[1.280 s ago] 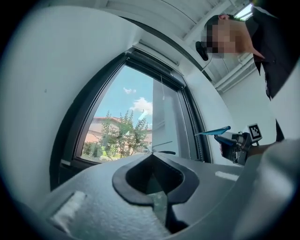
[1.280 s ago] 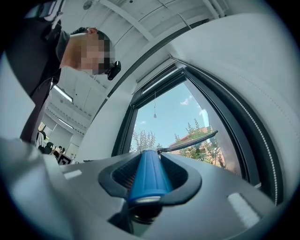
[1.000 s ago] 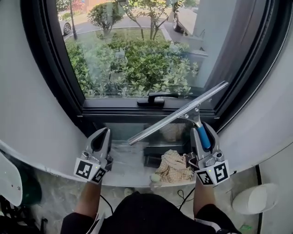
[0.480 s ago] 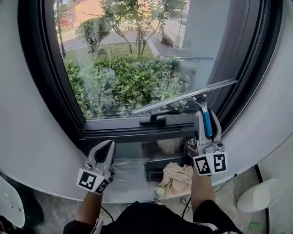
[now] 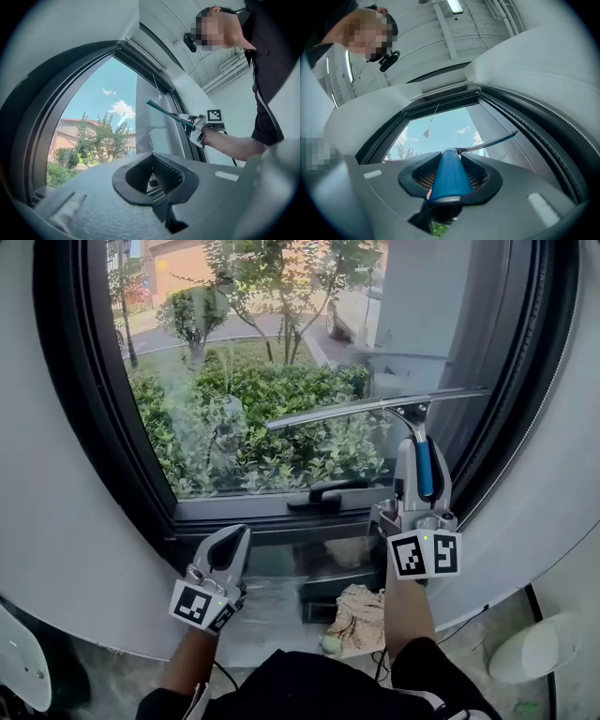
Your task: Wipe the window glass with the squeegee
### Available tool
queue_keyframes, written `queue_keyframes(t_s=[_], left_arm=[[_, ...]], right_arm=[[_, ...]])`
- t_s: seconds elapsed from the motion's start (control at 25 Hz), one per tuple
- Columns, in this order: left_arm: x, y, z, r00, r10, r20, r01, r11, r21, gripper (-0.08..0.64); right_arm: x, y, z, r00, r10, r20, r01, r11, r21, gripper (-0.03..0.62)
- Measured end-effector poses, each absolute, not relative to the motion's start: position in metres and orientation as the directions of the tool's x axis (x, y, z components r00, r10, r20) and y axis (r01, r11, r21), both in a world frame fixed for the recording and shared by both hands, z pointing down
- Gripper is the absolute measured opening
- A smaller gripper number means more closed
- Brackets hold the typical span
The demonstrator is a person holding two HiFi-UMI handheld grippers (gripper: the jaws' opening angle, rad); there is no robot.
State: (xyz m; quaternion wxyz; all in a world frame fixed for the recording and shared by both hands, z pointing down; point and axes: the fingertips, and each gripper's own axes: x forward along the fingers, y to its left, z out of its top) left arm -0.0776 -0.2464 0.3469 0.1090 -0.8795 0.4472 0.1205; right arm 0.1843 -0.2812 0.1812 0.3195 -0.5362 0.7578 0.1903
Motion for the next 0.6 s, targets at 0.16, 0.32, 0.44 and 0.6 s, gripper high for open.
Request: queue_keyframes(t_s=[0.16,0.32,0.44,0.6], left_arm=[[-0.066,-0.251,0.344,0.589,-0.745,-0.312,-0.799,-0.596,-0.085,0.002],[-0.061,-0.257,0.356,0.616,-0.733,-0.289,-0.781,-0.615,-0.106,0.002],[-0.060,-0.258,0.358,0.624,-0.729,-0.282,-0.776,-0.621,-0.110,0.002],[-0.060,-0.257,0.352,0.627,-0.728,-0.276,-0.775,-0.619,-0.129,0.002]], right_arm=[[0.180,-0.291,0.166,-0.189,-0.667,-0.721,-0.937,0.343,-0.071,0.132],[0.174,-0.303,0.144,-0.149,-0.650,-0.745,-0.955,0.290,-0.062,0.132],[0.167,-0.311,0.128,-0.145,-0.639,-0.755,-0.961,0.274,-0.047,0.132],[0.158,-0.321,0.108,-0.160,-0.609,-0.777,-0.958,0.286,-0.026,0.132]])
